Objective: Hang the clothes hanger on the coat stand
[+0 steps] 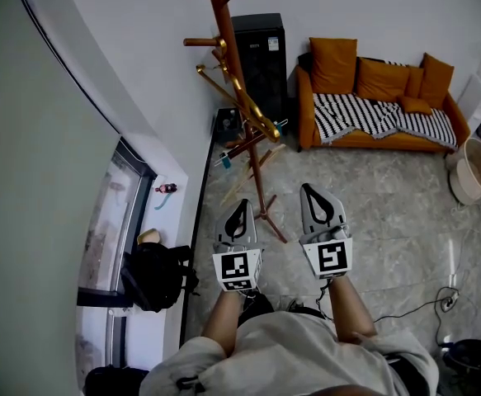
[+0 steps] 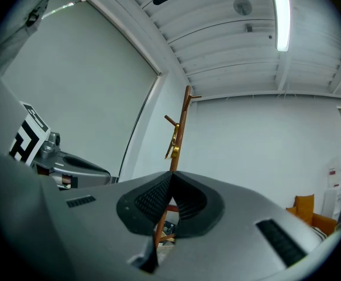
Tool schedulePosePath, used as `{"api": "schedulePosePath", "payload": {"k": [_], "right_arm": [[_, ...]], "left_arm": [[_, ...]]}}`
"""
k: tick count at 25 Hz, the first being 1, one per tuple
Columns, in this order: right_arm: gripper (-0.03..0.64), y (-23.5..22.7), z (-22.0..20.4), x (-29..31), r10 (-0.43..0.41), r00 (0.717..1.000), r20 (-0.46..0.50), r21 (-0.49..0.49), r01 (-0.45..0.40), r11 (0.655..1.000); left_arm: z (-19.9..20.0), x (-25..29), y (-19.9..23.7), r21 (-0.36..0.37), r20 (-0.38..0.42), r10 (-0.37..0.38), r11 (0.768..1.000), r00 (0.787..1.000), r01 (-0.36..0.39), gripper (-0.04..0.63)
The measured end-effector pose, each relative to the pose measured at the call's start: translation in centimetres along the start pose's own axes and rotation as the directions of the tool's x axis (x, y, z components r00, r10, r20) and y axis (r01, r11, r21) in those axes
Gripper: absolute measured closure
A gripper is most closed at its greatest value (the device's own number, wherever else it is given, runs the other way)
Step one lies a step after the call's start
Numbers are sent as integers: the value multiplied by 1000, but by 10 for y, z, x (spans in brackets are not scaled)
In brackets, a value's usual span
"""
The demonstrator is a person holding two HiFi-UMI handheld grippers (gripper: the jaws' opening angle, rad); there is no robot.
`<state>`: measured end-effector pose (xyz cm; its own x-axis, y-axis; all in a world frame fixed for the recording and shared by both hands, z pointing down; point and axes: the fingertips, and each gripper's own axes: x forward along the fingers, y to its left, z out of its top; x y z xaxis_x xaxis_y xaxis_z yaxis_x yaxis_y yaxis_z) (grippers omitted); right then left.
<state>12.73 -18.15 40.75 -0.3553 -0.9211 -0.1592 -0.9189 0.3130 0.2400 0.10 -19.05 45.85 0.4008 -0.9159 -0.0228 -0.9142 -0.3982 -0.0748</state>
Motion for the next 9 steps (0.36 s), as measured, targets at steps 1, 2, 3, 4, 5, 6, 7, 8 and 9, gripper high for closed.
{"api": "schedulePosePath", "payload": {"k": [1,2,3,4,5,6,7,8,9], "right_arm": [[614,1,0,0,1,1000,-2,-1,-1,1000],[613,2,0,-1,1,1000,-3,-1,-1,1000],[613,2,-1,-1,1,1000,-4,-2,-1,1000],[614,3,-3,0,0,1000,-5,-2,0,1000],[614,3,-4,0,0,1000,-6,0,0,1000],[614,4,-4,1,0,1000,-7,1,0,1000],[614,4,-4,1,0,1000,-7,3,0,1000],[614,5,-4,1,1,1000,-8,3,-1,1000],[614,5,-5,2,1,1000,-9,4,-1,1000]], "left_arm": [[0,-1,0,1,0,-1,1000,1000,1,586],[0,-1,0,2,-1,-3,1000,1000,3,586],[0,-2,0,3,-1,-4,1000,1000,4,586],[0,-2,0,4,-2,-4,1000,1000,4,586],[-1,-2,0,5,-3,-5,1000,1000,5,586],[-1,-1,1,5,-3,-6,1000,1000,6,586],[-1,-1,1,4,-4,-7,1000,1000,7,586],[-2,-1,1,3,-5,-8,1000,1000,8,586],[-2,-1,2,3,-6,-9,1000,1000,9,586]]}}
